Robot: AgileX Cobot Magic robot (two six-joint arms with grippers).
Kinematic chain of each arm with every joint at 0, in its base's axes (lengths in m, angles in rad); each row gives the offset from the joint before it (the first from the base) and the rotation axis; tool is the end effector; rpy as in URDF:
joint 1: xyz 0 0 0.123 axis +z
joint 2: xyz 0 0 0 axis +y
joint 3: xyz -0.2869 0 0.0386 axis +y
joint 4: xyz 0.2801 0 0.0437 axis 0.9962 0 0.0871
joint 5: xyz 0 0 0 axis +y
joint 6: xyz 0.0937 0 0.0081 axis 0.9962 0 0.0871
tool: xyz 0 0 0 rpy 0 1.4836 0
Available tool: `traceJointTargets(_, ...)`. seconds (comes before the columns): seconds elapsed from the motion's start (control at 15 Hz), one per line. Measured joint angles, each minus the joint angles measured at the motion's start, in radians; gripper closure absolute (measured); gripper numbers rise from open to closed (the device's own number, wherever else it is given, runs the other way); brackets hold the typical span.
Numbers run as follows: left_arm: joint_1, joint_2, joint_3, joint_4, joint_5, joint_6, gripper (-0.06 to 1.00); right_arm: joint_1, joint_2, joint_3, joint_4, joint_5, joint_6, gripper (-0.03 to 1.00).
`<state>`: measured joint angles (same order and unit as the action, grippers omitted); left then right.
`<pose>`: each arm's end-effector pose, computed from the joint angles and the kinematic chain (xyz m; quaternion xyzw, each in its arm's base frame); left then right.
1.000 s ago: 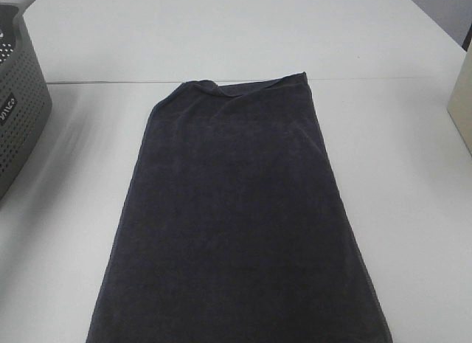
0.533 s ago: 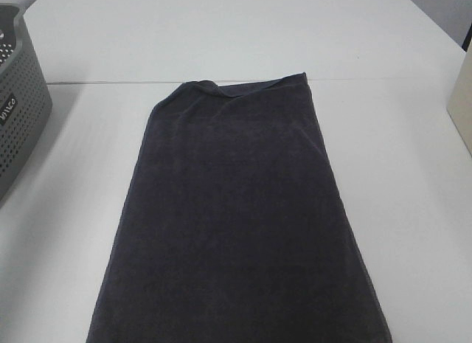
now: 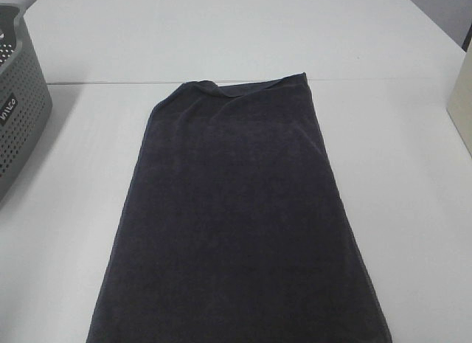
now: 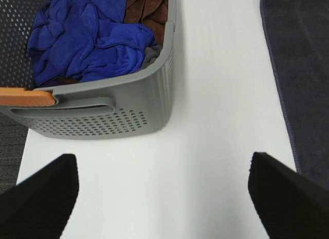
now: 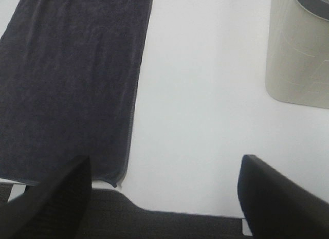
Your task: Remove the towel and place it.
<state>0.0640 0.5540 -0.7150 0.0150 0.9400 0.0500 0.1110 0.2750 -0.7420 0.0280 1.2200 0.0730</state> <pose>0.1178 0.0087 0.3347 -0.0049 0.9049 0.0316 0.4244 0.0382 0.0067 0.3450 -0.0185 0.8991 0.0540 0.4340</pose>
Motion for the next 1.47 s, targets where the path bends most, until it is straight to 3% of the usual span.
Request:
traceJointTargets(0.27, 0.0, -0.249, 0.132, 0.009, 0.011, 0.0, 0.1, 0.0, -0.183, 0.119, -0.008, 0.0, -0.009, 0.21)
traceJointTargets(0.6, 0.0, -0.54, 0.192, 0.001, 0.131, 0.0, 0.11, 0.0, -0.28, 0.232, -0.007, 0.002, -0.053, 0.21)
traceJointTargets(0.8, 0.0, -0.558, 0.194, -0.021, 0.135, 0.008, 0.11, 0.0, -0.28, 0.246, 0.008, -0.016, -0.086, 0.21)
traceJointTargets(1.0, 0.0, -0.559, 0.194, -0.081, 0.135, 0.012, 0.12, 0.0, -0.28, 0.281, 0.029, -0.092, -0.132, 0.21)
traceJointTargets(1.47, 0.0, -0.56, 0.194, -0.09, 0.135, 0.014, 0.13, 0.0, -0.28, 0.287, 0.033, -0.107, -0.139, 0.21)
